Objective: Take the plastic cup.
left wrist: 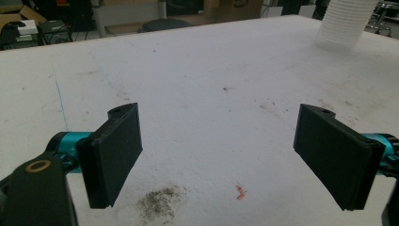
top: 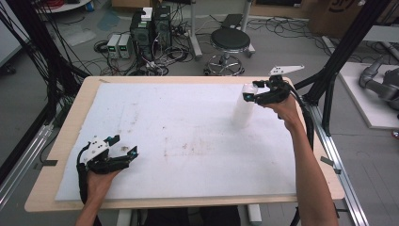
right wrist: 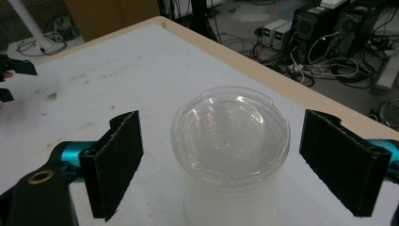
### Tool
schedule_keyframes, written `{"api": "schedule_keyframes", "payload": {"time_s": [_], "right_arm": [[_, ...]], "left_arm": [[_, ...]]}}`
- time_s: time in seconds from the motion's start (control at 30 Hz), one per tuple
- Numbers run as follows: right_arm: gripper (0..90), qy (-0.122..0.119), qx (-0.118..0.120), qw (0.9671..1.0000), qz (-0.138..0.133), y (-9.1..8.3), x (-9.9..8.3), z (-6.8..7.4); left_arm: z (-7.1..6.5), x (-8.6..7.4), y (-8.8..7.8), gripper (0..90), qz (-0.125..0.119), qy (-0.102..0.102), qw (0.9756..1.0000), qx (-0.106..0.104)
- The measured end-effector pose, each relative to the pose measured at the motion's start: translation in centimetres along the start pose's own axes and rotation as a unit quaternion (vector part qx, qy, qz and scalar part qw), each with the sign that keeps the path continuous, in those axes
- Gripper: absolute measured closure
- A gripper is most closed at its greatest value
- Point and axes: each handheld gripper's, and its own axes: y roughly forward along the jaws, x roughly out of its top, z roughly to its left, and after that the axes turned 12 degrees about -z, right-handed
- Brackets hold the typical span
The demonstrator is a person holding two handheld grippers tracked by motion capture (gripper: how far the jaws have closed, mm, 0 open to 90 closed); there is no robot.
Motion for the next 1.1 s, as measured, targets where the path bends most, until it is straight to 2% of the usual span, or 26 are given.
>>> {"api": "schedule_keyframes", "payload": {"time_s": [0.43, 0.53, 0.63, 0.67, 0.73, 1.1], "right_arm": [[13.5, 0.004, -0.005, 0.9999, 0.012, 0.3, -0.5, 0.1], [13.7, -0.002, -0.009, 0.9998, 0.016, 0.4, -0.6, 0.0], [16.5, -0.018, -0.022, 0.9995, -0.016, 0.1, -1.4, 0.3], [16.9, -0.011, -0.022, 0.9992, -0.03, -0.1, -2.0, 0.2], [16.8, 0.003, -0.023, 0.9992, -0.033, -0.2, -2.4, 0.0], [16.8, 0.003, -0.018, 0.9992, -0.036, 0.0, -2.9, -0.2]], "left_arm": [[0.0, 0.0, 0.0, 15.7, 0.0, 0.0, 1.0, -0.004], [0.0, 0.0, 0.0, 15.7, 0.0, 0.0, 1.0, -0.004], [0.0, 0.0, 0.0, 15.7, 0.0, 0.0, 1.0, -0.004], [0.0, 0.0, 0.0, 15.7, 0.0, 0.0, 1.0, -0.005], [0.1, 0.0, 0.0, 15.7, 0.0, -0.002, 1.0, -0.004], [0.1, 0.0, 0.2, 15.7, 0.01, -0.003, 0.9999, -0.001]]}}
